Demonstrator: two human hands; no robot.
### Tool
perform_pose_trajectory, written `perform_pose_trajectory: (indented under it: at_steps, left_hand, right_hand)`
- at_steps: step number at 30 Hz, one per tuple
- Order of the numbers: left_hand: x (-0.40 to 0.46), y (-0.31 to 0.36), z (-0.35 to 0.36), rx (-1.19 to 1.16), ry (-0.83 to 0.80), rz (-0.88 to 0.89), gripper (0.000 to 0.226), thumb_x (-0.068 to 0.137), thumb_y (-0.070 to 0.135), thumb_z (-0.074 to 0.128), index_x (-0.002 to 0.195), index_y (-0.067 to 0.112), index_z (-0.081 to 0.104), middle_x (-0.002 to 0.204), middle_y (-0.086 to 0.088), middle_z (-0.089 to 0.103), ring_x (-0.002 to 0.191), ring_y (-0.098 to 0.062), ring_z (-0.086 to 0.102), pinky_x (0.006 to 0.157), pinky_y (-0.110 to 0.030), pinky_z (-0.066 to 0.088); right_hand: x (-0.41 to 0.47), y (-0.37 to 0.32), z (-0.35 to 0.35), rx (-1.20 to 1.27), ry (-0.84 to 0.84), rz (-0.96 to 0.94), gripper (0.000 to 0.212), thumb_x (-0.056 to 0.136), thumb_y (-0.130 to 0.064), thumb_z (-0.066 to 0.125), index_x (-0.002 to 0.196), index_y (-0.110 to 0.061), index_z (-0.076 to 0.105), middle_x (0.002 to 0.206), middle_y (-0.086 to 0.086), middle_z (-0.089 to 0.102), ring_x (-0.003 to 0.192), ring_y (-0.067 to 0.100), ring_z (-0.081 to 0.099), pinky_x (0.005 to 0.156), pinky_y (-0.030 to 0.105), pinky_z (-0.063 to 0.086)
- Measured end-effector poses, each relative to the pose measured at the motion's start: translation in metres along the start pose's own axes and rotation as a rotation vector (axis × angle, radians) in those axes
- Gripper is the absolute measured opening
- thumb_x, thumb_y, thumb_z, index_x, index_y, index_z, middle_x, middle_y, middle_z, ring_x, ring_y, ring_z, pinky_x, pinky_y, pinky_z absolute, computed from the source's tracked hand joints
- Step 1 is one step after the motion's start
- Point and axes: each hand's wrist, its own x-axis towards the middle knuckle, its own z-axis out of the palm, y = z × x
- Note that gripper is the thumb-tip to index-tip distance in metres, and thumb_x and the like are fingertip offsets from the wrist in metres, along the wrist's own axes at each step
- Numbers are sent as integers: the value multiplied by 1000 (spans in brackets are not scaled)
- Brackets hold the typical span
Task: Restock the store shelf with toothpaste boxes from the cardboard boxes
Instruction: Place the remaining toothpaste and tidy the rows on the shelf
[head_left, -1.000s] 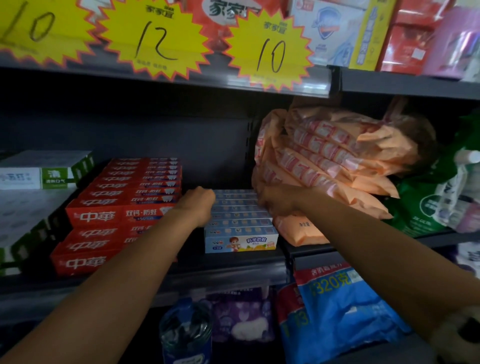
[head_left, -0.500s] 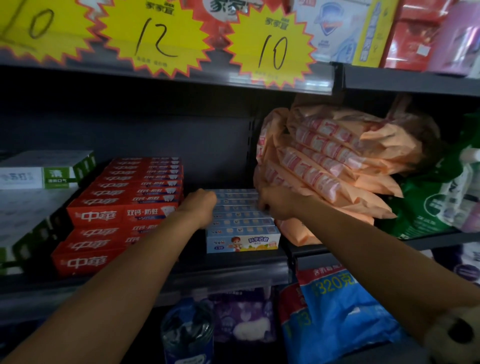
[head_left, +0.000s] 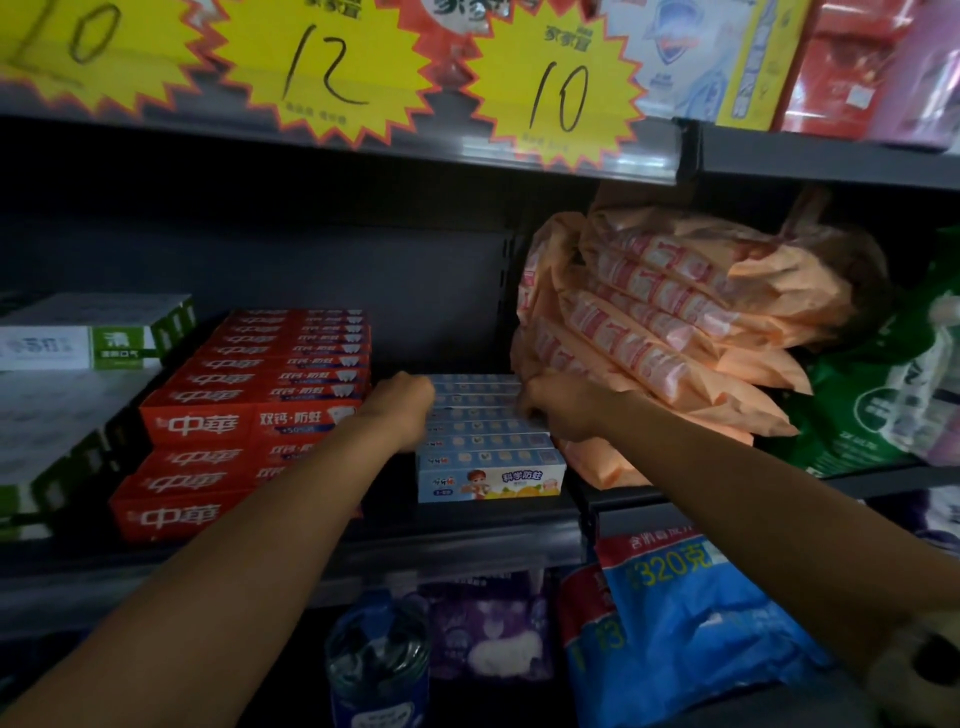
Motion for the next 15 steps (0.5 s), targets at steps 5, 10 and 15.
perform_pose_trajectory:
  at_steps: [5, 10, 15]
  left_hand:
    - [-1, -3, -1, -2, -3, 4, 18, 86, 7, 65, 104, 7, 67, 113, -11, 63, 98, -25, 63, 79, -30, 51]
    - [-1, -2, -1, 9, 2, 0, 18, 86, 7, 64, 104, 8, 66, 113, -10, 62, 99, -25, 62, 80, -31, 51]
    - [-3, -3, -1, 21, -2, 9, 14, 87, 7, 63, 101, 8, 67, 112, -11, 63, 100, -26, 62, 80, -31, 51]
  right_hand:
    - [2, 1, 3, 32, 15, 6, 21, 80, 7, 52, 87, -5, 68, 97, 9, 65, 97, 24, 52, 74, 27, 36]
    - [2, 0, 2, 35, 7, 20, 23, 80, 8, 52, 91, -3, 68, 101, 9, 65, 100, 24, 51, 74, 26, 34]
    - [3, -1, 3, 15, -17, 15, 22, 76, 7, 53, 81, -9, 68, 94, 7, 64, 95, 26, 54, 79, 33, 45]
